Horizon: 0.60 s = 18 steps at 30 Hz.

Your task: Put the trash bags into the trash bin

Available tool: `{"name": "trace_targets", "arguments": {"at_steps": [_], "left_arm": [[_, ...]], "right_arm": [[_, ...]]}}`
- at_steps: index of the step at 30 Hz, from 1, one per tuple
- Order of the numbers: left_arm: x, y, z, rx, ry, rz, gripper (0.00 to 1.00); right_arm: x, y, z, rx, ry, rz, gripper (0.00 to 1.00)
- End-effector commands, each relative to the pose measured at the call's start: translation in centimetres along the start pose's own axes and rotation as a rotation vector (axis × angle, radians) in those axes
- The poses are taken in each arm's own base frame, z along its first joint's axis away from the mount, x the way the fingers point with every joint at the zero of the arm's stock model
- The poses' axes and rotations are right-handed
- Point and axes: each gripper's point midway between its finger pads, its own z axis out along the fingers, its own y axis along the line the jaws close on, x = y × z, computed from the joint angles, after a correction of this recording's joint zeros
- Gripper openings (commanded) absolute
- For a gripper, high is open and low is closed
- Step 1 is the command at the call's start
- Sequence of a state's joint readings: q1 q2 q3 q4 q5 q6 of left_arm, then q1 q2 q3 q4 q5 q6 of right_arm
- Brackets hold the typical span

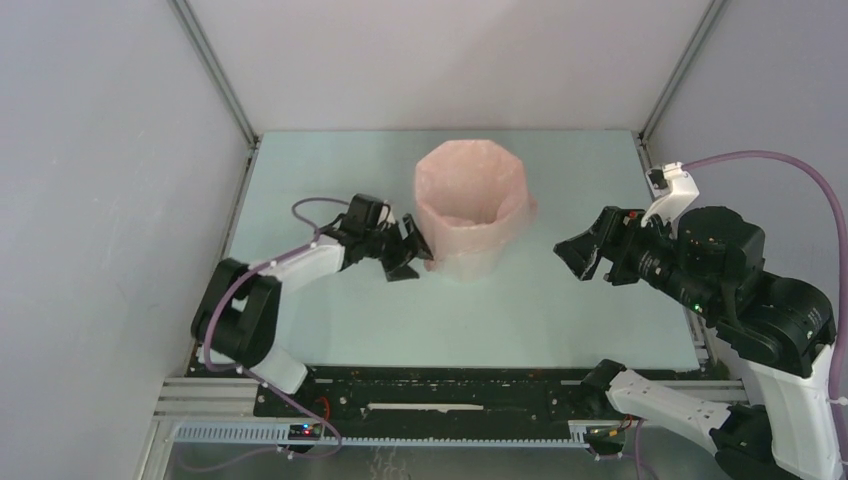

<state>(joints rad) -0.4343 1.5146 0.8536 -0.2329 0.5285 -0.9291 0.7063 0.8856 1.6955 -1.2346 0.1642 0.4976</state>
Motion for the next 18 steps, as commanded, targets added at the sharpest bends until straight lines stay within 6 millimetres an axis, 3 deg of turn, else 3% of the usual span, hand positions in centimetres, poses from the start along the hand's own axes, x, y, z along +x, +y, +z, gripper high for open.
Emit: {"name": "trace_targets", "arguments": {"at_steps": [1, 13, 18], "left_arm": [[-2.1, -6.3, 1.8, 0.167, 0.003, 0.028, 0.8], [-6.1, -15.0, 8.9, 0.27, 0.019, 0.021, 0.81], [-8.0, -20.5, 13.4, 0.372, 0.009, 0.021, 0.81]], "right_arm": [[0.4, -1.6, -0.3, 0.073, 0.003, 0.013, 0.87], [0.3, -1.6, 0.6, 0.079, 0.016, -0.003, 0.88], [0.7, -1.7, 0.7, 0.073, 0.028, 0.013, 0.88]]}}
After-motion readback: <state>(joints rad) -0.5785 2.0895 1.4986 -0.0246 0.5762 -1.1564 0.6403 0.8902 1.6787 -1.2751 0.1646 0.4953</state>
